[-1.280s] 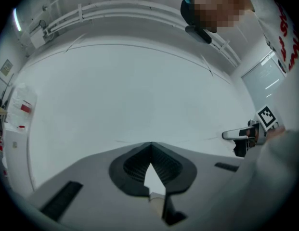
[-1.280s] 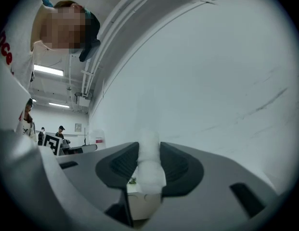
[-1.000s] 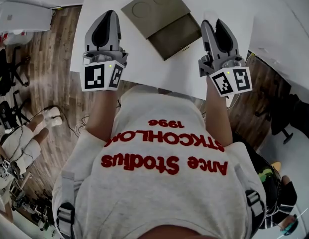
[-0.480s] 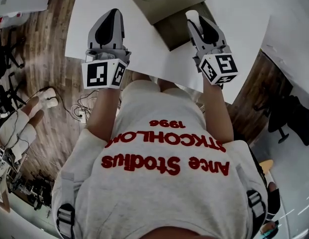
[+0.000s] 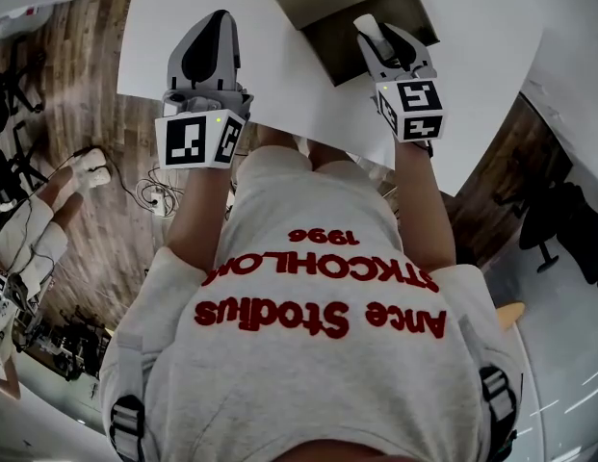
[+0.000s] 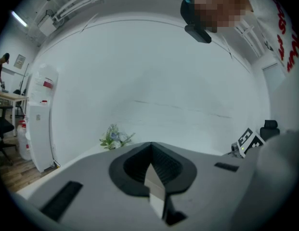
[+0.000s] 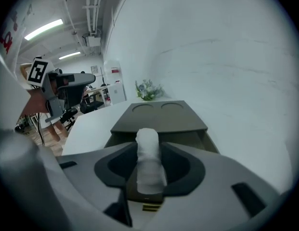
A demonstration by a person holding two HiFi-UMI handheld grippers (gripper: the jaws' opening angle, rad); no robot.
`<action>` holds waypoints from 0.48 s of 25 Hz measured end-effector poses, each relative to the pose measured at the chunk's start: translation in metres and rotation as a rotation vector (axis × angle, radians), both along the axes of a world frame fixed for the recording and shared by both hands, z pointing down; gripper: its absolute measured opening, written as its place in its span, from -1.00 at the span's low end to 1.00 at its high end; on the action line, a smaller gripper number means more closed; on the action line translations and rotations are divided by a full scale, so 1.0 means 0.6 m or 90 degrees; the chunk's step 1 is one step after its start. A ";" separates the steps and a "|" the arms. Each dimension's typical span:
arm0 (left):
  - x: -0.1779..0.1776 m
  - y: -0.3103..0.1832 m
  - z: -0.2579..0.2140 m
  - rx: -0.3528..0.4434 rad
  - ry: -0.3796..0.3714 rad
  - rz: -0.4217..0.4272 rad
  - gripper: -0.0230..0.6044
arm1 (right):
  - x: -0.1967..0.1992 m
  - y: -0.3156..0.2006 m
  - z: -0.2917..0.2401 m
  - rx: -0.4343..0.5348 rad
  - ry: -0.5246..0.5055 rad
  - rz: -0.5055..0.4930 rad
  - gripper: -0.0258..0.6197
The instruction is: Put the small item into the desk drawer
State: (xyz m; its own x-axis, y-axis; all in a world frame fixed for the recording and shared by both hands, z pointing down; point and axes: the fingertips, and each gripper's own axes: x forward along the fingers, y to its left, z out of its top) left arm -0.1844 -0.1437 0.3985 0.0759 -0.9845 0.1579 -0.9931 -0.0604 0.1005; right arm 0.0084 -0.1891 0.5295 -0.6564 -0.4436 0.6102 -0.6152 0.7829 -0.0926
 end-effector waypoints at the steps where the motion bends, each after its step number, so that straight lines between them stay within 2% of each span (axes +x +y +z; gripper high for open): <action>1: 0.001 0.000 0.003 -0.003 0.001 0.000 -0.91 | 0.000 0.002 0.005 -0.002 0.012 -0.005 -0.43; 6: 0.012 -0.003 0.010 -0.010 0.002 -0.001 -0.91 | 0.012 0.001 0.017 -0.010 0.032 -0.011 -0.42; 12: 0.005 -0.004 -0.003 0.003 -0.003 0.000 -0.91 | 0.009 -0.012 -0.034 0.035 -0.018 0.013 -0.78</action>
State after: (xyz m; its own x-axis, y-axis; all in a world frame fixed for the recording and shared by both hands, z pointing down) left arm -0.1814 -0.1458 0.3966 0.0743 -0.9854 0.1530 -0.9937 -0.0602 0.0947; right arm 0.0135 -0.1964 0.5090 -0.6635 -0.4887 0.5666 -0.6284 0.7750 -0.0673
